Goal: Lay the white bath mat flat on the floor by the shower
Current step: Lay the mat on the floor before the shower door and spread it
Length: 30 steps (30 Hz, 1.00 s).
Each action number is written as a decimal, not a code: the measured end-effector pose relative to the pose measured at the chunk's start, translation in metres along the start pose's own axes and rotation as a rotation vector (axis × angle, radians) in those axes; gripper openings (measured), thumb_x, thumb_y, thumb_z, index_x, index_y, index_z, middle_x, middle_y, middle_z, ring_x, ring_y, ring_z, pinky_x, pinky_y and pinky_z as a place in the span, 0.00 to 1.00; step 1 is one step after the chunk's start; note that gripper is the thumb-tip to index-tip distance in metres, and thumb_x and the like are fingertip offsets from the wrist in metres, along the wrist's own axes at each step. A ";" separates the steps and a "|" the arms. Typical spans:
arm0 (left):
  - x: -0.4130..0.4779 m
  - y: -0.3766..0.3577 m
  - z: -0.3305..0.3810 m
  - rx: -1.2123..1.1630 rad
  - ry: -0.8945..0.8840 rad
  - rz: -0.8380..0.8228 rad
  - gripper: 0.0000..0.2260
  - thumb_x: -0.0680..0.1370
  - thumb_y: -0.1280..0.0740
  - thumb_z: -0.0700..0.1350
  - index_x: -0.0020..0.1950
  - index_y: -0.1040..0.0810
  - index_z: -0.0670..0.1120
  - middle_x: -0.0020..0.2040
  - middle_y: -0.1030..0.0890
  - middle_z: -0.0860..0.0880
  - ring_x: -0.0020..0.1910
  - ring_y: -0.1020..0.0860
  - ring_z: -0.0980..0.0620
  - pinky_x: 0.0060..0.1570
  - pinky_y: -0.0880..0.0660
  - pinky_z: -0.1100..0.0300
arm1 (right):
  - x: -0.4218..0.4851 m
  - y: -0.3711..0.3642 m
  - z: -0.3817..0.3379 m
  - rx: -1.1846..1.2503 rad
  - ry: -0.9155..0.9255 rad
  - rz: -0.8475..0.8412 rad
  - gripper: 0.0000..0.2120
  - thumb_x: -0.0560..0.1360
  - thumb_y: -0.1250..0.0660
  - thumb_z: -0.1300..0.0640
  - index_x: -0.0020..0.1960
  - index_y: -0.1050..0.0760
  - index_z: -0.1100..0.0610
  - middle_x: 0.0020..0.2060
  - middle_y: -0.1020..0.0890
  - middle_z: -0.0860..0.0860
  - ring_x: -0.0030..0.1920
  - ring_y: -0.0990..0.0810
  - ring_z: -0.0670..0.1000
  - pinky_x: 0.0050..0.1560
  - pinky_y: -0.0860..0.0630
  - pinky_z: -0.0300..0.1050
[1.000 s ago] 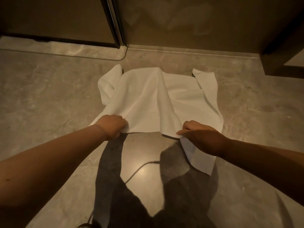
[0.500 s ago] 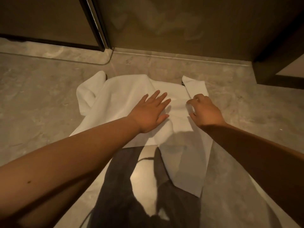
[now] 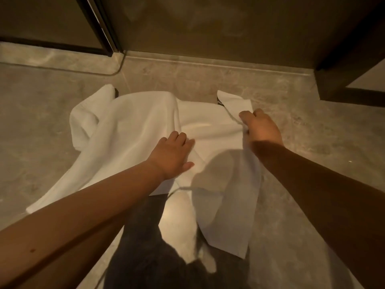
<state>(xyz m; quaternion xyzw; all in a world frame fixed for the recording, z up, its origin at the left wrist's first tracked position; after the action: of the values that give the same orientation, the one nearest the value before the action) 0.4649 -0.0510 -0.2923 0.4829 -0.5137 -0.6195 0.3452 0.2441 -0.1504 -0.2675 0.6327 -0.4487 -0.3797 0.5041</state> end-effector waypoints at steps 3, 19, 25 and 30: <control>-0.005 -0.002 0.001 -0.050 0.009 0.024 0.30 0.76 0.38 0.60 0.72 0.37 0.45 0.61 0.29 0.43 0.59 0.32 0.42 0.51 0.29 0.50 | -0.003 0.008 0.013 0.102 -0.145 0.104 0.17 0.72 0.42 0.68 0.59 0.30 0.57 0.52 0.25 0.58 0.52 0.26 0.59 0.49 0.30 0.49; -0.038 0.001 0.030 -0.058 -0.137 0.132 0.22 0.76 0.46 0.56 0.56 0.23 0.42 0.46 0.22 0.43 0.39 0.24 0.44 0.23 0.30 0.56 | -0.037 0.006 0.037 0.030 -0.101 0.041 0.11 0.70 0.38 0.62 0.53 0.31 0.58 0.49 0.27 0.56 0.49 0.28 0.58 0.44 0.33 0.48; 0.005 0.025 0.010 0.075 0.073 0.164 0.31 0.76 0.39 0.54 0.75 0.41 0.41 0.73 0.35 0.38 0.72 0.37 0.39 0.65 0.37 0.41 | -0.030 0.007 0.008 0.074 0.129 0.134 0.13 0.72 0.36 0.58 0.56 0.29 0.56 0.51 0.27 0.54 0.51 0.29 0.55 0.48 0.31 0.49; 0.038 0.029 0.003 -0.016 0.123 0.029 0.26 0.81 0.46 0.47 0.77 0.51 0.43 0.74 0.37 0.42 0.74 0.43 0.42 0.73 0.51 0.46 | -0.023 0.014 0.005 0.301 -0.057 0.226 0.05 0.78 0.41 0.56 0.50 0.27 0.53 0.46 0.24 0.48 0.45 0.27 0.49 0.43 0.32 0.44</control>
<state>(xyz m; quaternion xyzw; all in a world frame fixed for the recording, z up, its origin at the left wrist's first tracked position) 0.4492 -0.0918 -0.2736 0.5096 -0.4934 -0.5879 0.3888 0.2294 -0.1312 -0.2541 0.6356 -0.5828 -0.2670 0.4302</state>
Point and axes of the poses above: each hand's wrist, its own x-axis towards the middle knuckle, its own y-axis out of the back of the hand, z = x × y, the point moved 2 cm from there along x, towards the middle knuckle
